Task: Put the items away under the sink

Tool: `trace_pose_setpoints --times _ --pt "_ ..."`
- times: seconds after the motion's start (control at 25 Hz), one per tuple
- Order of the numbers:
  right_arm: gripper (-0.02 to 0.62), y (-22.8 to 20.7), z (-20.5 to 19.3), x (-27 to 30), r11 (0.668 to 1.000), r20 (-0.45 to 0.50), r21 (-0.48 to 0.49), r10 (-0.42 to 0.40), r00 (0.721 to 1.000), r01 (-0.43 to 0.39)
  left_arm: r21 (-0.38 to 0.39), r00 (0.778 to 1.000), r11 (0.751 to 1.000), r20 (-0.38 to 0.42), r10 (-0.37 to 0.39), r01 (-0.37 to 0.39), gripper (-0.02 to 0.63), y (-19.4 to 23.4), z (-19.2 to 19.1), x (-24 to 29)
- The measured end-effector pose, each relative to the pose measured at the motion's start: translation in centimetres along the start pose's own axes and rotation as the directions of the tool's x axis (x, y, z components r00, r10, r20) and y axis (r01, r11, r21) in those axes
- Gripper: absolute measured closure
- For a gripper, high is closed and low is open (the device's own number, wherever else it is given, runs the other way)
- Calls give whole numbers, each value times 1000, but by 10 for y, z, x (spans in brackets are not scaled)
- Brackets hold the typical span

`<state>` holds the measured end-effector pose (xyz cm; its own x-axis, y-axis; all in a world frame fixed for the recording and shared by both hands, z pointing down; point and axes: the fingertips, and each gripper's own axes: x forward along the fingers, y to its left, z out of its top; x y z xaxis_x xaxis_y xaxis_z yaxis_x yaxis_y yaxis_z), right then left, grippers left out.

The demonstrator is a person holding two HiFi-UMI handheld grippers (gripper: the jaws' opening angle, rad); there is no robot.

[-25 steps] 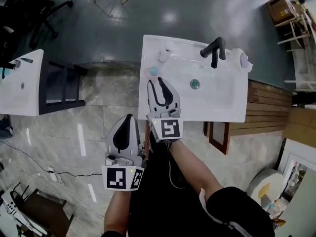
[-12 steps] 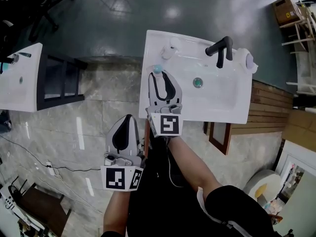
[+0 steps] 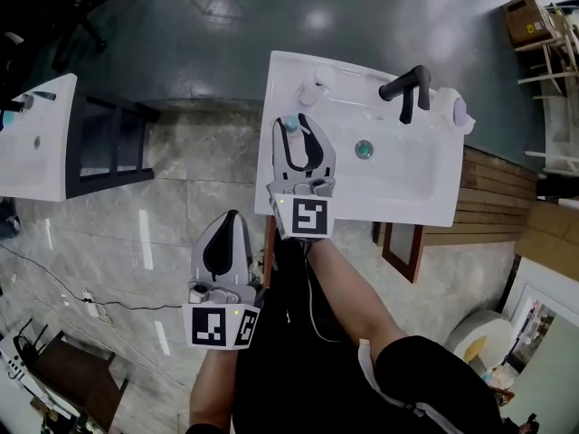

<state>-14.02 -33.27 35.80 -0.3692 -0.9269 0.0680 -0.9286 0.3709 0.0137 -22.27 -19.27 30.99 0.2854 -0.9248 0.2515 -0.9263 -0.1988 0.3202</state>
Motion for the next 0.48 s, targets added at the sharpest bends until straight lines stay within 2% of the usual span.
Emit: trace_pose_setpoints --times 0.32,0.48 --pt "471 -3 3 2 998 10 -55 16 1000 -16 -8 1000 1000 -3 -1 1 600 1 -2 2" --pt "499 -1 3 1 998 16 -55 34 999 -33 -11 1000 1000 -6 0 0 600 2 -3 2"
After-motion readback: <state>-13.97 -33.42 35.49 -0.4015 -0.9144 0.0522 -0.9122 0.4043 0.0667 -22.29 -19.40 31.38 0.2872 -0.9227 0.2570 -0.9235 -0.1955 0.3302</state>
